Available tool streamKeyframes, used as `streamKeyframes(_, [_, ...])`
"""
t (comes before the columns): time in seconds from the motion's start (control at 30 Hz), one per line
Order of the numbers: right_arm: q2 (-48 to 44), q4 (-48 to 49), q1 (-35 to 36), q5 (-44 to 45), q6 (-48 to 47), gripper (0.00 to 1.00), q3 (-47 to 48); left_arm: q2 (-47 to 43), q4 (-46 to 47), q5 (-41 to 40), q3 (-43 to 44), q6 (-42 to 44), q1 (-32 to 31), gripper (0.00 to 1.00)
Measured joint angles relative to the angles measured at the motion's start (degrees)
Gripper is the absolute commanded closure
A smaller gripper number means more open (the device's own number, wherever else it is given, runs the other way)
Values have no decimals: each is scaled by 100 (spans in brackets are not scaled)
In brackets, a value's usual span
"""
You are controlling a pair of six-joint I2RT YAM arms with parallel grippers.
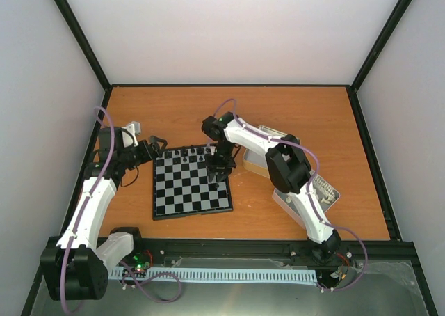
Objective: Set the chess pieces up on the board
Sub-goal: Place the chess piece on the chessboard, then pick up the chess piece from the chessboard.
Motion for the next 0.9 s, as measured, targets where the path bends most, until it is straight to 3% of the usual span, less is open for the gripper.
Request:
streamKeyframes(0.17, [-55,74,-59,264,68,65,127,15,0,313,0,247,-15,7])
streamKeyframes(0.27, [-483,476,-214,695,238,64,-254,11,0,361,13,306,-247,10])
streamKeyframes(0.5, [-2566,1600,-938,1976,518,66,-1742,236,190,50,37,131,-2354,29])
streamKeyframes(0.67, [-3718,2413,-1434,2736,603,65,-2918,1309,310,-448,81,-446,-3510,32])
streamKeyframes(0.73, [-4089,2682,-1565,3012,601,64,-3429,1762,289,-704,144,-706,-4006,38])
streamKeyframes(0.9, [-4710,3235,-1652,3432,542,65,-4269,2579,192,-1224,433,-1182,-4610,51])
